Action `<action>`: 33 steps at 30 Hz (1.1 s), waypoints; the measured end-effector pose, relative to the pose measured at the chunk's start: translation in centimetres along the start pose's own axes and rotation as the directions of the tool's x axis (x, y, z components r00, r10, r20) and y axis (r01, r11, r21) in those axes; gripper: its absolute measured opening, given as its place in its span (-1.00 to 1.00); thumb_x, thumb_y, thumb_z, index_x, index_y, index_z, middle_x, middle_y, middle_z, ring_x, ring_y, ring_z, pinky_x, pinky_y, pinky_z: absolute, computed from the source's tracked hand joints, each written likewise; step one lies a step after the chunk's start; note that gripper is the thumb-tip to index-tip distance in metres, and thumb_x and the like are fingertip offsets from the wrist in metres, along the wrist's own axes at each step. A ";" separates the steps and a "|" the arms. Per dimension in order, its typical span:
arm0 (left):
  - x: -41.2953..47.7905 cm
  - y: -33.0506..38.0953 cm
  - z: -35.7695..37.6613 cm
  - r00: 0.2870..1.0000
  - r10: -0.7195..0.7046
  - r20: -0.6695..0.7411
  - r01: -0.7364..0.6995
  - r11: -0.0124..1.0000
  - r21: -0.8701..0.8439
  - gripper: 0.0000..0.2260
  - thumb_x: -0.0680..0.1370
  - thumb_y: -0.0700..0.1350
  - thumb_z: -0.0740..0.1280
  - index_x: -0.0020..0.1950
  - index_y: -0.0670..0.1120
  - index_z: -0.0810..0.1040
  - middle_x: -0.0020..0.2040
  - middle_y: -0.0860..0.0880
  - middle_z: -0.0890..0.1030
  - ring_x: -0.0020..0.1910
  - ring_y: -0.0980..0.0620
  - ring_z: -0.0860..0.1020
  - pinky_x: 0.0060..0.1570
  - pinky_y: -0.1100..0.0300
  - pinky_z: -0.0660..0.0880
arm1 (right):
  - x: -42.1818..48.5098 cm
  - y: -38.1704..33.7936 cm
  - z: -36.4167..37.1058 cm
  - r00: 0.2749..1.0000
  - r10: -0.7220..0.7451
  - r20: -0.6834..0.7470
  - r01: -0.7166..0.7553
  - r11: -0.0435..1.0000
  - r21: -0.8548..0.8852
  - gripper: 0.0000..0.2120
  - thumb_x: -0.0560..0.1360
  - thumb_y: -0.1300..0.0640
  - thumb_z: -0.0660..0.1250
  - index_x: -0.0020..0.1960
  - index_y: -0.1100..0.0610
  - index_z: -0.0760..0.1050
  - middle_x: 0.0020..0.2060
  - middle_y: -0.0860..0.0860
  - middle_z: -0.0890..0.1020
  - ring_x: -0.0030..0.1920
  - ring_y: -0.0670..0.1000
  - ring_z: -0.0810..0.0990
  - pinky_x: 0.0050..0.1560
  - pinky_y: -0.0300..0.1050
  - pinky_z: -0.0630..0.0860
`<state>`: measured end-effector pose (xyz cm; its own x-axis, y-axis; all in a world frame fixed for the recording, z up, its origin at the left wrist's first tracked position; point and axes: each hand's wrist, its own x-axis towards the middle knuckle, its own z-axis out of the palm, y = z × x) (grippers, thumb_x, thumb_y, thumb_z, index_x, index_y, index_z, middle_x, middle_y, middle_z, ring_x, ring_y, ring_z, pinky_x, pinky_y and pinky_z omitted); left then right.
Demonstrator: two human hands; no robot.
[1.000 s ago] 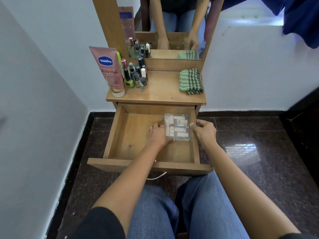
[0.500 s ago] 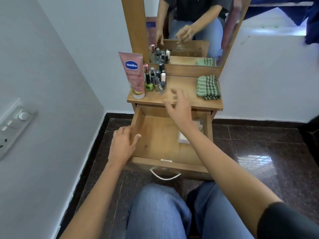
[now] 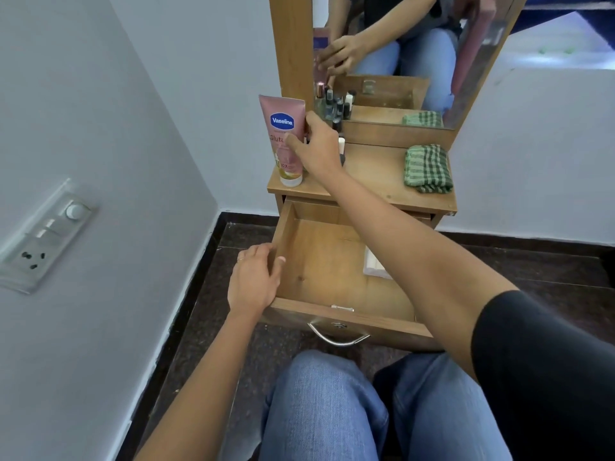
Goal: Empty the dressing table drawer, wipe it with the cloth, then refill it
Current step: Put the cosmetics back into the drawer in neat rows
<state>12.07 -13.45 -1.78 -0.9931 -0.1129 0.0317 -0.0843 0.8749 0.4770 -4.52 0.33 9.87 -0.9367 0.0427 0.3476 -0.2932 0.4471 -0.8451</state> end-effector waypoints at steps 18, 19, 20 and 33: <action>0.0 -0.5 0.4 1.000 0.025 -0.016 -0.025 1.000 0.008 -0.69 0.63 0.04 0.19 0.31 -0.04 0.51 0.22 -0.04 0.57 0.21 -0.08 0.49 0.04 -0.04 0.46 | -10.1 4.8 -11.5 0.594 0.100 0.798 0.198 0.944 -0.265 -0.77 0.55 0.17 0.31 0.16 0.04 0.34 -0.07 -0.15 0.51 -0.11 -0.22 0.51 -0.18 -0.35 0.40; 0.0 -0.5 0.4 0.999 0.030 -0.020 -0.030 1.000 0.009 -0.69 0.63 0.04 0.19 0.31 -0.04 0.51 0.22 -0.04 0.57 0.21 -0.08 0.49 0.04 -0.04 0.47 | -10.5 5.9 -11.3 0.557 0.151 0.817 0.207 0.927 -0.313 -0.71 0.53 0.17 0.32 0.21 0.10 0.33 -0.03 -0.10 0.52 -0.07 -0.13 0.51 -0.15 -0.32 0.41; 0.0 -0.5 0.3 0.999 0.033 -0.024 -0.033 0.999 0.009 -0.69 0.63 0.04 0.19 0.31 -0.04 0.51 0.22 -0.04 0.57 0.21 -0.08 0.49 0.04 -0.04 0.47 | -10.9 7.0 -10.9 0.523 0.199 0.829 0.219 0.908 -0.356 -0.67 0.52 0.18 0.34 0.23 0.15 0.33 0.00 -0.03 0.53 -0.04 -0.05 0.52 -0.10 -0.24 0.44; 0.0 -0.5 0.1 0.999 0.035 -0.021 -0.035 0.999 0.000 -0.65 0.63 0.08 0.19 0.33 -0.06 0.50 0.28 -0.04 0.55 0.26 -0.07 0.46 0.09 -0.09 0.50 | -14.0 11.8 -8.6 0.426 0.415 0.804 0.124 0.854 -0.506 -0.72 0.52 0.19 0.35 0.20 0.24 0.48 0.04 0.24 0.59 0.04 0.13 0.58 -0.11 -0.34 0.37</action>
<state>12.13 -13.81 -2.06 -0.9935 -0.0919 0.0668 -0.0493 0.8785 0.4752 6.79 12.71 -1.48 -0.6742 -0.5149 -0.5294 -0.2694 0.8390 -0.4728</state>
